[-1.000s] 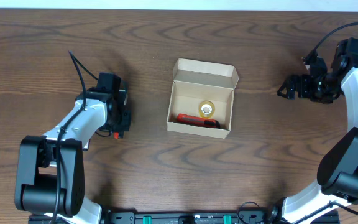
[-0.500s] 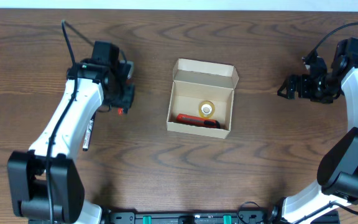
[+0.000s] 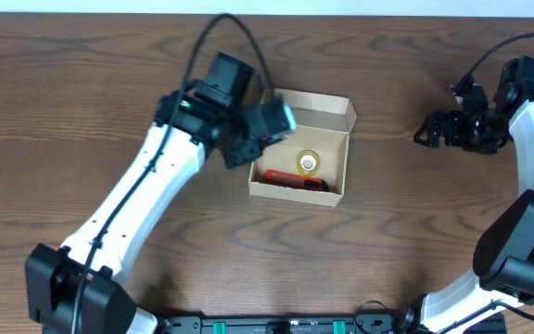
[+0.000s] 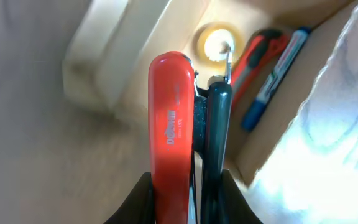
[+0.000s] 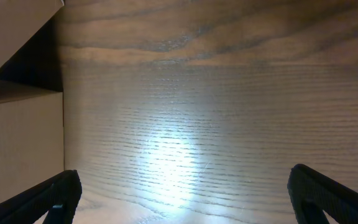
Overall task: Pack container
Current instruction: 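Lift the red stapler with the left gripper and carry it right over the box, then lower the stapler into the box and open the left gripper, then move the left gripper back left over the white marker, then close the left gripper on the white marker and lift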
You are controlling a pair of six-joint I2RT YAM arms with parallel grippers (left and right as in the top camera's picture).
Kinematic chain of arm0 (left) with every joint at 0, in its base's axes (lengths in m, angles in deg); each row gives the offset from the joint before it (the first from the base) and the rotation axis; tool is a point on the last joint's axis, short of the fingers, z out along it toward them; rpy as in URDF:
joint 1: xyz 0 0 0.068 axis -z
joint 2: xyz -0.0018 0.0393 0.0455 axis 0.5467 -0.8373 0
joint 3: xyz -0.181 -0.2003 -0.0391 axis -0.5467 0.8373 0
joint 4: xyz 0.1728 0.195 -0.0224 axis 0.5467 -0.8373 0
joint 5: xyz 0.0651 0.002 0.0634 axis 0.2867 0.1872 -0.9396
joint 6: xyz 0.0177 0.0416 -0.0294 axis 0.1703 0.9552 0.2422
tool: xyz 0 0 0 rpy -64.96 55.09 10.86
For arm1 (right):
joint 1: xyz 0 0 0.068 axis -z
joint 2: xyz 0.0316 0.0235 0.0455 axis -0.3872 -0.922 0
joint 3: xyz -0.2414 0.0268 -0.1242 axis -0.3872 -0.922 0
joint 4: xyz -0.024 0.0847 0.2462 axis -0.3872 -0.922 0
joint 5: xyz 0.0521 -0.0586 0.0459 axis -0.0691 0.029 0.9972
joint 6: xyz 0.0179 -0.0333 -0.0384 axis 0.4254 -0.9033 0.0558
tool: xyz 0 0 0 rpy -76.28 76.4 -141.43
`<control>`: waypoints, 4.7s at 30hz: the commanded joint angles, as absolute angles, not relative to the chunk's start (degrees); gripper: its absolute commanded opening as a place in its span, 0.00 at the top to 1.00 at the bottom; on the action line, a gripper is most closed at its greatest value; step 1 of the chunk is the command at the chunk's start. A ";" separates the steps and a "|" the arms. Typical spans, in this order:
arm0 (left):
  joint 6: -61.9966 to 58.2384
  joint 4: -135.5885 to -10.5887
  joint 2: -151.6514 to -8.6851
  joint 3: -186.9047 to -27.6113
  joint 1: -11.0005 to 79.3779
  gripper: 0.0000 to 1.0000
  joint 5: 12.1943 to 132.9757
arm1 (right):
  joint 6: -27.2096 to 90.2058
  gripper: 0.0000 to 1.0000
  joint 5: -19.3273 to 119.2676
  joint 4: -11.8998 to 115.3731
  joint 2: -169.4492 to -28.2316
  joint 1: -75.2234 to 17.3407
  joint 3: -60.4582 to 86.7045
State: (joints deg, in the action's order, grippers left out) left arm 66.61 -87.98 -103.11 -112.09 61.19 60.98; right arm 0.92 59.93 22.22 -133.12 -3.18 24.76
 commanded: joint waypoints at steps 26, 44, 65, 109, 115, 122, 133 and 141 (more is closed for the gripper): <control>76.16 -80.22 -113.36 -113.42 67.36 0.94 64.54 | 0.66 0.01 60.36 23.05 -132.12 -2.99 24.57; 75.51 -81.67 -123.54 -113.42 68.21 0.94 64.52 | 0.66 0.01 60.38 23.03 -132.12 -2.99 24.57; 70.94 -83.92 -121.60 -115.08 68.34 0.33 58.88 | 0.66 0.01 60.38 23.05 -132.12 -2.99 24.57; 24.08 -96.77 -87.72 -94.23 25.33 0.05 44.46 | 0.66 0.01 61.04 23.53 -132.12 -2.99 24.57; 27.25 -86.06 -89.36 -87.61 25.33 0.05 44.46 | 0.66 0.01 61.02 23.49 -132.12 -2.99 24.57; 34.63 -83.35 -96.72 -87.50 25.33 0.05 44.39 | 0.66 0.01 61.02 23.46 -132.12 -2.94 24.57; 36.12 -80.05 -105.58 -87.50 25.28 0.05 45.15 | 0.66 0.01 61.04 23.46 -132.12 -2.99 24.57; 35.73 -78.56 -109.49 -86.63 25.28 0.02 47.25 | 0.64 0.01 61.00 23.46 -132.12 -2.99 24.57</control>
State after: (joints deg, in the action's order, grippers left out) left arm 35.53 -78.85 -108.35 -87.72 25.37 45.66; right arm 0.90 60.36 23.51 -133.12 -3.18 24.65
